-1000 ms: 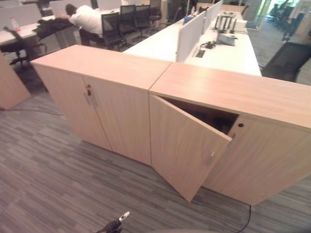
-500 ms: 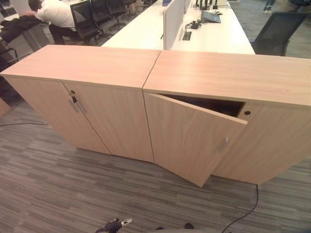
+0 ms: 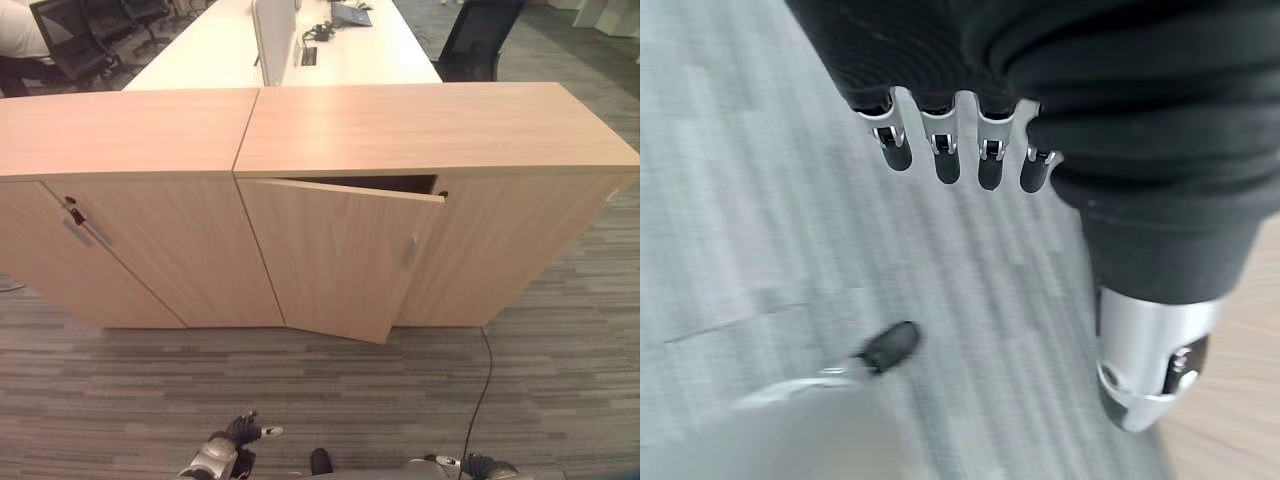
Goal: Put the empty folder in the office cabinet
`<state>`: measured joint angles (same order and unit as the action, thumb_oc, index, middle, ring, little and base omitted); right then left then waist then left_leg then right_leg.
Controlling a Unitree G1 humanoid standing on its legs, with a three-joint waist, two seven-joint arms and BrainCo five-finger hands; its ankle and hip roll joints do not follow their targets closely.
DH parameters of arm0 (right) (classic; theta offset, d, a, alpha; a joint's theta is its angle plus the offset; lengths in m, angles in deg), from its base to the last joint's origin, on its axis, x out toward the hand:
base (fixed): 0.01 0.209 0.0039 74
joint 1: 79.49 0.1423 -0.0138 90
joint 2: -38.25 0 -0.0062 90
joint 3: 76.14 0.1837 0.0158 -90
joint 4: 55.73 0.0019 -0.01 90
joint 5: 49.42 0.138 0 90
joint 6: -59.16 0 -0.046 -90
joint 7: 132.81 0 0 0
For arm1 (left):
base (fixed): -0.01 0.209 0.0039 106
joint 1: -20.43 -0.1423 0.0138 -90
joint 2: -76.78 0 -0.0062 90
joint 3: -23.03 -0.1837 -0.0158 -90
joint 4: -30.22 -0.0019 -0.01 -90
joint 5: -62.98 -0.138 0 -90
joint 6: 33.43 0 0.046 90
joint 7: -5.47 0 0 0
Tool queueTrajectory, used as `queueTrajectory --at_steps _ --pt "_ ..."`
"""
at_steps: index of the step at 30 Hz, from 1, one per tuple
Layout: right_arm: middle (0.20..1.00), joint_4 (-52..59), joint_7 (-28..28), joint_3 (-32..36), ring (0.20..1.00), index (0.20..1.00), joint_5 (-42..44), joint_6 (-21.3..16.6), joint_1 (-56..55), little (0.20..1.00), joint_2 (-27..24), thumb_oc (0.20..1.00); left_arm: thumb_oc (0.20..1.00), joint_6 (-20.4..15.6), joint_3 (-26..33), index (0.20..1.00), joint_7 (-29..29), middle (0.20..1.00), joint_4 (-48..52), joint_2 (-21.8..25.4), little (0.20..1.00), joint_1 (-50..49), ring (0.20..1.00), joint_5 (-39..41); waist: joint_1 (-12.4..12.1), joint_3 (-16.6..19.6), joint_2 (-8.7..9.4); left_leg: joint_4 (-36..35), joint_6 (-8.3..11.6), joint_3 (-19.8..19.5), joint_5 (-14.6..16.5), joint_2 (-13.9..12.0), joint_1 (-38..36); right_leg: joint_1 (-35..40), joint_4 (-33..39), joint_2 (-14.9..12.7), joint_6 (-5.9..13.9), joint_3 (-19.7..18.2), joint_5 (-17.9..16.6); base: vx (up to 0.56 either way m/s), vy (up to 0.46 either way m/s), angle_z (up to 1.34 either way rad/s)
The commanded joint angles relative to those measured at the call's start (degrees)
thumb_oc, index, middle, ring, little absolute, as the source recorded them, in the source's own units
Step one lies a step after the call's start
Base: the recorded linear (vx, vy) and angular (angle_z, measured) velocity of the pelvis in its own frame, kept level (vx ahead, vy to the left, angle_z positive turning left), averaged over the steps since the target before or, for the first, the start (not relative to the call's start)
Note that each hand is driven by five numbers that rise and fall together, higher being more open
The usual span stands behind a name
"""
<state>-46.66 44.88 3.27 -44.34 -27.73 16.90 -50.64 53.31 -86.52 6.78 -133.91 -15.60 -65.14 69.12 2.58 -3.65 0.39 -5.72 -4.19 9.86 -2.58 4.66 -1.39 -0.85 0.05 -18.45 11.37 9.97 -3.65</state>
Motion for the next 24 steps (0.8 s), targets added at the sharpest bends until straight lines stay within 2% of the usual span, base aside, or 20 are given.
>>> queueTrajectory --at_steps 1,5,10,11,12,14,16,18,20,22,24 --pt "1.0 -1.99 -0.73 1.15 1.0 1.0 -0.03 -0.14 -0.18 1.0 -0.4 1.0 1.0 -0.79 4.61 1.0 1.31 1.0 -2.74 -0.2 1.0 0.62 1.0 -1.59 -0.99 1.4 0.02 0.72 3.17 -5.96 6.01 -2.06 -1.57 -1.78 -0.43 2.97 -0.16 -0.96 -2.04 0.09 -0.209 0.17" --pt "1.0 -2.34 -0.92 1.55 1.0 1.0 0.65 -0.45 -1.13 1.0 0.02 1.0 1.0 -0.79 9.62 1.0 1.78 1.0 -4.26 -0.45 1.0 -2.04 1.0 3.0 -1.71 1.6 0.66 0.72 4.96 -6.51 5.75 -4.85 -2.34 -0.47 -0.1 5.24 -1.1 0.35 -0.21 0.05 -0.25 -0.02" --pt "1.0 -2.51 -1.39 2.07 1.0 1.0 2.37 -0.99 -1.47 1.0 0.32 1.0 1.0 -1.15 16.19 1.0 1.68 1.0 -4.84 -1.19 1.0 -4.04 1.0 12.75 -2.04 1.46 0.91 0.72 7.88 -7.51 3.97 -10.08 -2.63 1.11 0.79 9.91 -3.85 1.01 3.23 0.03 -0.303 0.05" --pt "1.0 -2.56 -1.72 2.09 1.0 1.0 3.17 -1.34 -1.5 1.0 0.19 1.0 1.0 -1.05 16.9 1.0 1.61 1.0 -5.42 -1.42 1.0 -4.61 1.0 13.46 -2.17 1.57 0.67 0.72 8.92 -7.57 3.21 -12.08 -2.8 1.88 1.47 11.81 -4.99 1.01 4.38 0.03 -0.282 0.12" --pt "1.0 -2.56 -1.72 2.08 1.0 1.0 3.18 -1.34 -1.51 1.0 0.18 1.0 1.0 -1.05 16.9 1.0 1.61 1.0 -5.42 -1.43 1.0 -4.62 1.0 13.46 -2.18 1.54 0.64 0.72 8.95 -7.57 3.23 -12.13 -2.84 1.92 1.49 11.85 -5.02 1.01 4.38 0.04 -0.27 0.05" --pt "1.0 -2.53 -1.77 1.78 1.0 1.0 3.49 -1.65 -1.5 1.0 0.01 1.0 1.0 -1.06 17.22 1.0 1.35 1.0 -5.62 -1.62 1.0 -5.01 1.0 14.23 -2.23 1.62 0.43 1.03 9.83 -7.48 2.67 -13.77 -2.84 2.54 2.23 13.6 -5.91 0.84 5.23 0.03 -0.219 -0.03" --pt "1.0 -2.85 -1.88 1.13 1.0 1.0 3.45 -1.87 -1.34 1.0 -0.11 1.0 1.0 -1.33 16.99 1.0 1.26 1.0 -4.98 -1.84 1.0 -4.6 1.0 16.08 -2.27 0.86 0.56 5.42 10.39 -7.21 2.81 -15.05 -0.82 2.91 2.43 14.7 -6.82 0.64 5.87 -0.03 -0.241 -0.07" --pt "1.0 -3.0 -2.17 0.64 1.0 1.0 3.51 -1.87 -1.31 1.0 -0.45 1.0 1.0 -1.51 15.85 1.0 1.16 1.0 -3.48 -2.17 1.0 -3.57 1.0 17.23 -2.21 -0.49 1.0 11.49 9.97 -7.01 3.6 -14.57 2.3 3.06 2.08 14.66 -7.74 0.91 6.27 -0.1 -0.17 -0.06" --pt "1.0 -3.08 -2.41 0.34 1.0 1.0 3.42 -1.88 -1.3 1.0 -1.27 1.0 1.0 -1.82 14.43 1.0 0.68 1.0 -1.98 -2.66 1.0 -2.54 1.0 17.74 -2.62 -1.54 1.22 15.74 8.72 -9.93 5.32 -10.24 5.28 3.14 2.19 14.49 -8.12 1.09 6.46 -0.09 -0.102 -0.09" --pt "1.0 -3.24 -2.53 0.39 1.0 1.0 3.29 -1.86 -1.57 1.0 -1.73 1.0 1.0 -2.0 12.38 1.0 0.09 1.0 -1.18 -3.32 1.0 -1.66 1.0 16.76 -2.21 -1.59 0.97 15.38 6.89 -10.61 6.52 -6.05 6.86 3.07 2.28 14.76 -7.97 1.63 6.11 -0.02 -0.028 -0.07" --pt "1.0 -3.5 -2.58 1.22 1.0 1.0 4.22 -1.85 -1.55 1.0 -2.35 1.0 1.0 -1.82 10.36 1.0 -1.01 1.0 -0.92 -3.93 1.0 -1.56 1.0 15.04 -1.98 -0.63 -0.15 12.22 5.57 -9.64 6.79 -4.77 4.66 3.14 2.3 15.37 -7.99 0.98 6.03 0.04 0.055 0.04"
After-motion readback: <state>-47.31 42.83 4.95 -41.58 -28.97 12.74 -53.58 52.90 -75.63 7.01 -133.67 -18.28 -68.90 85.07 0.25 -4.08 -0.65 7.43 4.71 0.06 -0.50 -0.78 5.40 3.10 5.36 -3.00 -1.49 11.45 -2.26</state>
